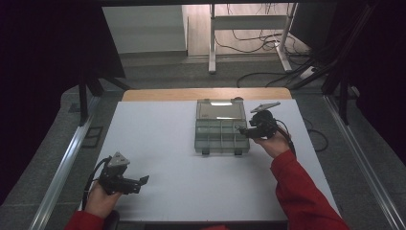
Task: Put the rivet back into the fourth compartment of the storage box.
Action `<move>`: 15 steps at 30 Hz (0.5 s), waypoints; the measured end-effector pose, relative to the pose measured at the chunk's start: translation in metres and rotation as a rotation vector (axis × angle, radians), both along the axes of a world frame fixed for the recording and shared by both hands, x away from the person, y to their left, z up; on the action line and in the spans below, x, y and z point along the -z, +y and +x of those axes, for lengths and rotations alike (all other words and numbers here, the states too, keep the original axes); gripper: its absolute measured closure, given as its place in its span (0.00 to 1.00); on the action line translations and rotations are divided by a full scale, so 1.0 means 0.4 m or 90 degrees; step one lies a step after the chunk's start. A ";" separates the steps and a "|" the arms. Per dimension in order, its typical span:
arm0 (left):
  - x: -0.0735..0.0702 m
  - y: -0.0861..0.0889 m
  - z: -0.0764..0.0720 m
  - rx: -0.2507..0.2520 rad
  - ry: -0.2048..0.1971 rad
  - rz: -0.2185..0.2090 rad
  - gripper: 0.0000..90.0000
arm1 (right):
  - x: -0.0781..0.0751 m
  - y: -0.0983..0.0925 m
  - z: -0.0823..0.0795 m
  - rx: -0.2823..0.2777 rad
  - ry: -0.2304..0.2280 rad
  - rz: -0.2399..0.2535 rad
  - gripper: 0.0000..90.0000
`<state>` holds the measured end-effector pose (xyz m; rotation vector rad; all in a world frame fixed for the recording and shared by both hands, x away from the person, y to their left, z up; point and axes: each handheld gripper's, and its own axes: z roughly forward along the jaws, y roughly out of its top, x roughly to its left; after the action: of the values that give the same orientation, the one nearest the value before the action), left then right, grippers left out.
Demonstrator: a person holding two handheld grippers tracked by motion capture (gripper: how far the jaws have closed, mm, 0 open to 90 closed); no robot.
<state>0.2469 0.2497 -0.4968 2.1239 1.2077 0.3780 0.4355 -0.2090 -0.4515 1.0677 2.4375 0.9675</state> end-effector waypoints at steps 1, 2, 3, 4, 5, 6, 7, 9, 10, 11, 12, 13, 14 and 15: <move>0.000 0.000 0.000 0.000 0.000 0.000 0.00 | -0.001 -0.001 -0.008 -0.003 -0.004 0.003 0.38; 0.000 0.000 0.000 0.000 0.000 0.000 0.00 | -0.003 -0.002 -0.015 -0.005 -0.007 0.002 0.35; 0.000 0.000 0.000 0.000 0.000 0.000 0.00 | -0.005 -0.002 -0.022 -0.006 -0.008 0.004 0.32; 0.000 0.000 0.001 0.000 0.000 0.000 0.00 | -0.007 -0.003 -0.029 -0.009 -0.014 0.005 0.29; 0.000 -0.001 0.001 0.001 -0.001 0.000 0.00 | -0.008 -0.003 -0.038 -0.010 -0.020 0.007 0.27; 0.000 -0.001 0.001 0.001 -0.001 0.000 0.00 | -0.010 -0.004 -0.046 -0.011 -0.025 0.008 0.25; 0.000 0.000 0.001 0.001 -0.001 0.000 0.00 | -0.012 -0.005 -0.053 -0.013 -0.027 0.010 0.23; -0.001 0.000 0.001 0.001 -0.001 0.000 0.00 | -0.014 -0.009 -0.066 -0.016 -0.032 0.014 0.19; -0.001 -0.001 0.001 0.002 -0.001 0.000 0.00 | -0.015 -0.011 -0.073 -0.014 -0.031 0.020 0.18; 0.000 -0.001 0.002 0.003 -0.002 0.002 0.00 | -0.016 -0.012 -0.079 -0.010 -0.034 0.017 0.17; -0.001 -0.001 0.002 0.004 -0.002 0.003 0.00 | -0.016 -0.013 -0.083 -0.011 -0.033 0.012 0.15; -0.001 -0.001 0.002 0.003 -0.002 0.001 0.00 | -0.016 -0.014 -0.088 -0.010 -0.035 0.010 0.15; -0.001 -0.001 0.002 0.003 -0.002 0.001 0.00 | -0.016 -0.016 -0.093 -0.010 -0.039 0.010 0.14; -0.001 -0.001 0.002 0.002 -0.002 0.000 0.00 | -0.016 -0.019 -0.098 -0.010 -0.036 0.013 0.12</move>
<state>0.2475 0.2493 -0.4965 2.1248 1.2020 0.3801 0.3963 -0.2166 -0.4450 1.0143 2.3989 1.0156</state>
